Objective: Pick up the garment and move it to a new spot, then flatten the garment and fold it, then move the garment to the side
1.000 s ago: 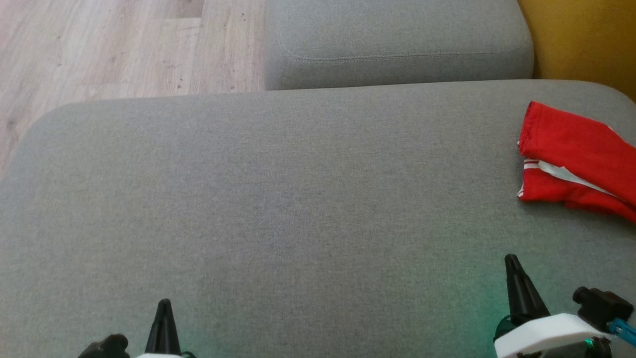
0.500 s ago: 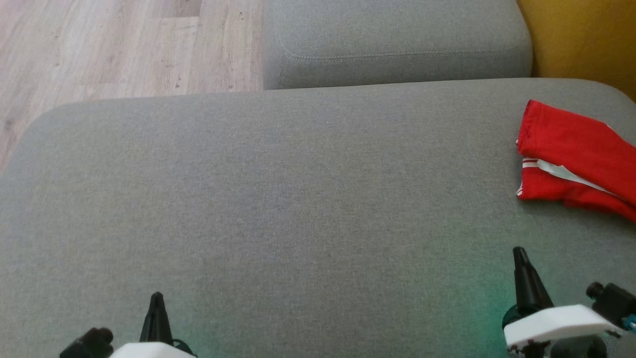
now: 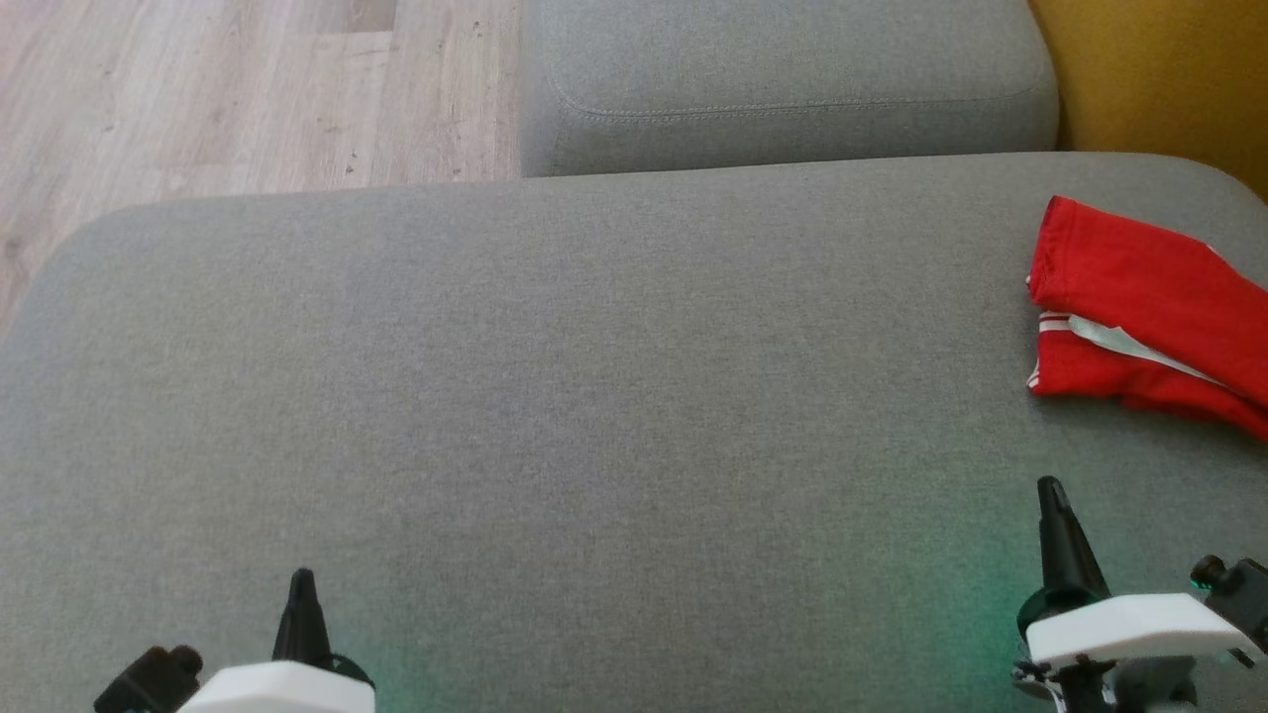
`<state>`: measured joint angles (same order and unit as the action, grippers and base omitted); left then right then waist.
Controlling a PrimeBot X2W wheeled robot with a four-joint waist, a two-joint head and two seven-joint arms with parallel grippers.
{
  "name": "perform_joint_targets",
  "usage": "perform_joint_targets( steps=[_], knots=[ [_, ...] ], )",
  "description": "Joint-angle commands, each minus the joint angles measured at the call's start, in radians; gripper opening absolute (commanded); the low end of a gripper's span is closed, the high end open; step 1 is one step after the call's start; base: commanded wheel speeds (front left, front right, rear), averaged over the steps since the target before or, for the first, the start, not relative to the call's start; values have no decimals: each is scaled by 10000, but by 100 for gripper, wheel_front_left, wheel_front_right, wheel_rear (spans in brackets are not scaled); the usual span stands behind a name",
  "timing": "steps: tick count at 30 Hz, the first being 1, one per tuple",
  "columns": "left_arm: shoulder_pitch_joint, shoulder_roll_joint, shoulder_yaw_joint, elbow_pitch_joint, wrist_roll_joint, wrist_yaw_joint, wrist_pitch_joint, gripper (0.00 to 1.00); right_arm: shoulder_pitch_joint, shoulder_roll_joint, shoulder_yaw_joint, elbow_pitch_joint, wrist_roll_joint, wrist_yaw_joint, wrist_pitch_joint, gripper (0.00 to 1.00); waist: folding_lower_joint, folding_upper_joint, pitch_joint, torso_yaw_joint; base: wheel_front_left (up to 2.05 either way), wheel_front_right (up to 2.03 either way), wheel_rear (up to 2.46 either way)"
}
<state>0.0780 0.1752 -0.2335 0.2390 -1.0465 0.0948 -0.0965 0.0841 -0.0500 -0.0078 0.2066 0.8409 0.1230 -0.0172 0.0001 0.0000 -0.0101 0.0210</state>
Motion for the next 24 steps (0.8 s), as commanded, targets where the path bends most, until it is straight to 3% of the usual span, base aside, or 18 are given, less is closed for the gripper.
perform_joint_targets(
  steps=[1,24],
  knots=[
    [-590,16,381,-252,-228,-134,68,0,-539,-220,25,-256,337,39,37,0,-1,0,3,-4,0,0,0],
    [-1005,-364,1351,-151,-2051,-834,697,0,-983,-248,-194,-53,2876,52,344,0,-1,0,46,-72,0,0,0]
  ],
)
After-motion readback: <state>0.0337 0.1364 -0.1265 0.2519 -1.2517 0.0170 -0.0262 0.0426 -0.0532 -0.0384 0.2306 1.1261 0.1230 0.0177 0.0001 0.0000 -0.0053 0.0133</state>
